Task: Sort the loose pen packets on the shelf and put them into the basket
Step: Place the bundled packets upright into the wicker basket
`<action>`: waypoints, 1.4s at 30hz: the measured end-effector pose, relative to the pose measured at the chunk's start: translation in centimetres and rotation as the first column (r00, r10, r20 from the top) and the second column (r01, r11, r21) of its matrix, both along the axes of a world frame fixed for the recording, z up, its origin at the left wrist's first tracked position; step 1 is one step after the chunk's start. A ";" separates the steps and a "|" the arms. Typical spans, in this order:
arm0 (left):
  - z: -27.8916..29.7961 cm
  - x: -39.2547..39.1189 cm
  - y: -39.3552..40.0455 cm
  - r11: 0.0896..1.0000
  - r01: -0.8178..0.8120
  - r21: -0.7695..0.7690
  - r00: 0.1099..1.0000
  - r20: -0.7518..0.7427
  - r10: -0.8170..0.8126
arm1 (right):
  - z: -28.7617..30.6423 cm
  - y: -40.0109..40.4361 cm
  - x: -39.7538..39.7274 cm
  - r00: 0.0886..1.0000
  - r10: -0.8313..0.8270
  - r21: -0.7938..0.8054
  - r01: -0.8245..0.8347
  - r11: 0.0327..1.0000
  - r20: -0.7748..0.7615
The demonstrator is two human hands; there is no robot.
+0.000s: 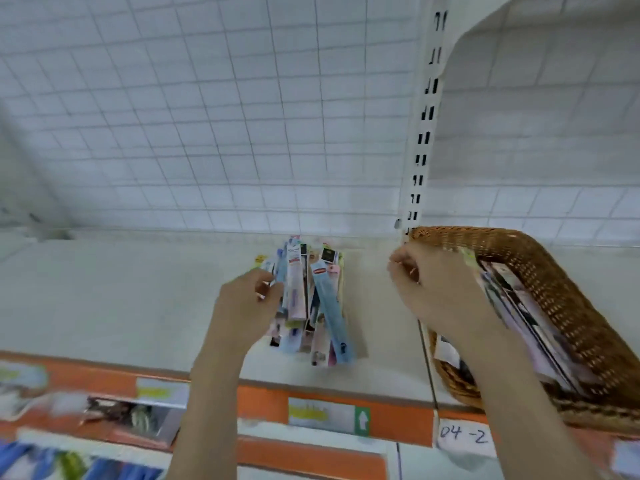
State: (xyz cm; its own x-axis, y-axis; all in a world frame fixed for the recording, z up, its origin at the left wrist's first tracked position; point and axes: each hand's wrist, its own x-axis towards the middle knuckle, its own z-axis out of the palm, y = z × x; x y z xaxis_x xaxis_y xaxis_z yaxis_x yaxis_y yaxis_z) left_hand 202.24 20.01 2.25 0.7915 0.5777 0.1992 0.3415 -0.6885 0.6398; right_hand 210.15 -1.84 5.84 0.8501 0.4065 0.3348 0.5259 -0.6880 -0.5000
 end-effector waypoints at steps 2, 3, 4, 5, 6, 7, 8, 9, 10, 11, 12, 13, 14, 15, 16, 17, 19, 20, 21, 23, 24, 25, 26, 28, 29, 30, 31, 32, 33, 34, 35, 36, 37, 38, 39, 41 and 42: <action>-0.6 -1.0 2.4 0.999 -0.045 -0.007 0.999 -0.021 0.044 | -1.0 3.0 -0.4 0.999 0.027 -0.029 -0.027 0.999 -0.025; -0.8 -1.4 3.6 0.998 -0.068 -0.007 0.997 -0.039 0.068 | -1.6 4.6 -0.6 0.999 0.035 -0.045 -0.037 0.998 -0.041; -1.0 -1.8 4.8 0.996 -0.090 -0.003 0.994 -0.063 0.090 | -2.2 5.9 -0.6 0.997 0.036 -0.065 -0.040 0.997 -0.061; -1.3 -2.1 5.9 0.994 -0.110 0.006 0.990 -0.087 0.110 | -2.7 7.0 -0.7 0.996 0.032 -0.087 -0.039 0.995 -0.084; -1.5 -2.4 7.0 0.992 -0.128 0.015 0.985 -0.111 0.128 | -3.4 8.1 -0.6 0.994 0.022 -0.110 -0.034 0.993 -0.107; -1.7 -2.6 8.0 0.990 -0.139 0.024 0.981 -0.131 0.141 | -4.0 9.0 -0.5 0.992 0.005 -0.133 -0.022 0.991 -0.127; -1.9 -2.8 9.0 0.989 -0.146 0.031 0.978 -0.148 0.149 | -4.6 9.7 -0.4 0.990 -0.018 -0.152 -0.004 0.988 -0.143; -2.0 -3.0 9.8 0.988 -0.149 0.036 0.975 -0.160 0.153 | -5.2 10.3 -0.2 0.987 -0.046 -0.160 0.021 0.987 -0.155; -2.1 -3.1 10.5 0.988 -0.148 0.039 0.974 -0.170 0.153 | -5.7 10.8 0.0 0.984 -0.076 -0.157 0.051 0.986 -0.163; -2.1 -3.1 11.1 0.988 -0.147 0.043 0.973 -0.176 0.153 | -6.3 11.1 0.2 0.980 -0.109 -0.150 0.084 0.985 -0.164; -2.2 -3.0 11.7 0.988 -0.146 0.046 0.972 -0.177 0.152 | -6.8 11.4 0.3 0.977 -0.144 -0.151 0.120 0.981 -0.155; -2.3 -2.8 12.1 0.989 -0.142 0.047 0.973 -0.175 0.148 | -7.3 11.6 0.5 0.973 -0.179 -0.156 0.156 0.975 -0.144; -2.4 -2.5 12.3 0.990 -0.133 0.045 0.976 -0.170 0.139 | -7.7 11.7 0.5 0.969 -0.208 -0.156 0.187 0.970 -0.135; -2.6 -2.2 12.3 0.992 -0.118 0.039 0.978 -0.168 0.123 | -8.0 11.9 0.4 0.965 -0.228 -0.150 0.208 0.967 -0.131; -2.7 -1.7 12.2 0.995 -0.098 0.033 0.980 -0.169 0.102 | -8.3 12.0 0.4 0.962 -0.240 -0.143 0.222 0.965 -0.129; -2.8 -1.3 12.0 0.997 -0.075 0.022 0.981 -0.179 0.078 | -8.4 12.0 0.3 0.958 -0.252 -0.139 0.233 0.963 -0.137; -3.0 -0.3 11.1 0.999 -0.030 -0.013 0.975 -0.220 0.027 | -8.3 12.0 0.2 0.947 -0.272 -0.113 0.256 0.960 -0.169; -3.0 0.3 10.6 1.000 -0.006 -0.028 0.968 -0.251 -0.001 | -8.3 11.9 0.2 0.944 -0.279 -0.089 0.267 0.960 -0.178; -2.9 0.9 10.1 0.999 0.017 -0.044 0.957 -0.289 -0.029 | -8.2 11.7 0.2 0.941 -0.286 -0.062 0.279 0.958 -0.181; -2.5 2.3 9.0 0.993 0.044 -0.108 0.929 -0.361 -0.080 | -8.2 11.3 0.3 0.932 -0.307 -0.029 0.307 0.951 -0.192; -2.3 2.9 8.5 0.989 0.054 -0.141 0.914 -0.391 -0.106 | -8.1 11.0 0.2 0.926 -0.318 -0.026 0.320 0.947 -0.201; -2.1 3.5 7.9 0.985 0.072 -0.158 0.898 -0.420 -0.133 | -8.1 10.8 0.1 0.922 -0.328 -0.027 0.330 0.944 -0.207; -2.0 3.9 7.4 0.983 0.096 -0.157 0.883 -0.442 -0.157 | -8.2 10.5 0.0 0.920 -0.334 -0.025 0.336 0.941 -0.206; -2.0 4.4 6.6 0.980 0.135 -0.148 0.872 -0.451 -0.188 | -8.3 10.1 -0.2 0.921 -0.337 -0.002 0.343 0.939 -0.197; -2.2 4.7 6.5 0.975 0.143 -0.168 0.875 -0.440 -0.204 | -8.4 9.9 -0.3 0.922 -0.338 0.010 0.346 0.938 -0.190; -2.4 4.9 6.6 0.968 0.142 -0.206 0.879 -0.424 -0.219 | -8.5 9.8 -0.4 0.922 -0.339 0.018 0.348 0.937 -0.184; -2.6 5.1 6.7 0.959 0.137 -0.249 0.885 -0.404 -0.231 | -8.6 9.8 -0.4 0.923 -0.340 0.021 0.349 0.937 -0.181; -2.8 5.2 6.9 0.950 0.130 -0.284 0.894 -0.381 -0.236 | -8.6 9.7 -0.4 0.925 -0.336 0.022 0.346 0.938 -0.179; -2.8 5.2 7.1 0.944 0.121 -0.306 0.905 -0.357 -0.232 | -8.7 9.7 -0.4 0.926 -0.333 0.022 0.342 0.940 -0.177; -2.8 5.1 7.3 0.941 0.110 -0.321 0.917 -0.331 -0.221 | -8.7 9.7 -0.4 0.929 -0.329 0.022 0.337 0.941 -0.171; -2.8 4.9 7.4 0.937 0.099 -0.334 0.930 -0.304 -0.207 | -8.7 9.8 -0.4 0.932 -0.325 0.022 0.332 0.943 -0.164; -2.8 4.8 7.6 0.933 0.092 -0.347 0.940 -0.279 -0.197 | -8.8 9.8 -0.4 0.935 -0.318 0.022 0.325 0.945 -0.155; -2.9 4.6 7.7 0.927 0.090 -0.363 0.948 -0.255 -0.192 | -8.9 9.8 -0.4 0.938 -0.312 0.019 0.319 0.948 -0.150; -3.1 4.4 7.9 0.920 0.089 -0.383 0.955 -0.229 -0.188 | -8.9 9.9 -0.4 0.940 -0.307 0.015 0.312 0.950 -0.148; -3.3 4.2 8.1 0.912 0.088 -0.400 0.963 -0.201 -0.181 | -9.0 9.9 -0.4 0.942 -0.301 0.013 0.306 0.952 -0.147; -3.8 3.9 8.5 0.902 0.094 -0.422 0.974 -0.148 -0.171 | -9.1 9.8 -0.4 0.946 -0.291 0.013 0.295 0.955 -0.142; -3.9 3.7 8.6 0.894 0.094 -0.438 0.979 -0.124 -0.163 | -9.1 9.8 -0.4 0.948 -0.287 0.018 0.292 0.956 -0.140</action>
